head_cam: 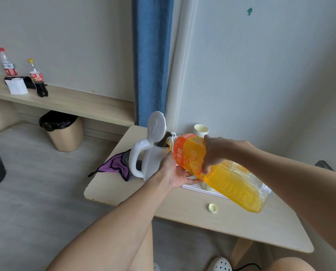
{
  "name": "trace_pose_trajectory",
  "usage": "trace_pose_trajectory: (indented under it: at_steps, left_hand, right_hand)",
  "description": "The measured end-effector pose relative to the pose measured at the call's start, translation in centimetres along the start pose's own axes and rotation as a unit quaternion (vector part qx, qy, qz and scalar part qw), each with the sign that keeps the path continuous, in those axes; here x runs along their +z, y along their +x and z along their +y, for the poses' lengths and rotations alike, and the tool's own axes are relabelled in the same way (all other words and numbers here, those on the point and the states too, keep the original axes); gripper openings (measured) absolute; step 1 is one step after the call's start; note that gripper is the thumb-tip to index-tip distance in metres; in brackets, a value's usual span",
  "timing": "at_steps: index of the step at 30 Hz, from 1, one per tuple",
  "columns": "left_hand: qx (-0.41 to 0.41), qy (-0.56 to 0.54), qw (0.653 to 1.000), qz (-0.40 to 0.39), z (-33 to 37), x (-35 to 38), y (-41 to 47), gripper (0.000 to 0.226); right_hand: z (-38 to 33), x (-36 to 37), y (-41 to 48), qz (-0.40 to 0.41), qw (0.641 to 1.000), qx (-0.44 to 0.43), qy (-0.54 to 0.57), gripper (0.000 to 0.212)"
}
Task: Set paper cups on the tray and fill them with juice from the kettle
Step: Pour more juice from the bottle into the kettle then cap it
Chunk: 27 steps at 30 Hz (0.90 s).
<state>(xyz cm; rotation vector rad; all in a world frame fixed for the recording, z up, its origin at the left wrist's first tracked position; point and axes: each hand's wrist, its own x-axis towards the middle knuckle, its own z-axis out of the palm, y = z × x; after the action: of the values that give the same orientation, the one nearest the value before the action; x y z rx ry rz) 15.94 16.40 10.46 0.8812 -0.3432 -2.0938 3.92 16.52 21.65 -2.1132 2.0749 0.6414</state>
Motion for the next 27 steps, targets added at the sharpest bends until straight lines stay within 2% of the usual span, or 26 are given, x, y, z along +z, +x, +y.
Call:
trace_pose_trajectory:
  at_steps: [20,27]
  left_hand:
    - [0.008,-0.004,1.0,0.0,0.1,0.6,-0.8,0.049]
    - [0.005,-0.006,1.0,0.004,0.1,0.8,-1.0,0.047]
  right_hand:
    - [-0.6,-0.9,-0.4,-0.015,0.998,0.0,-0.058,0.099]
    - [-0.5,-1.0,-0.2,-0.017,0.998,0.016,-0.062,0.103]
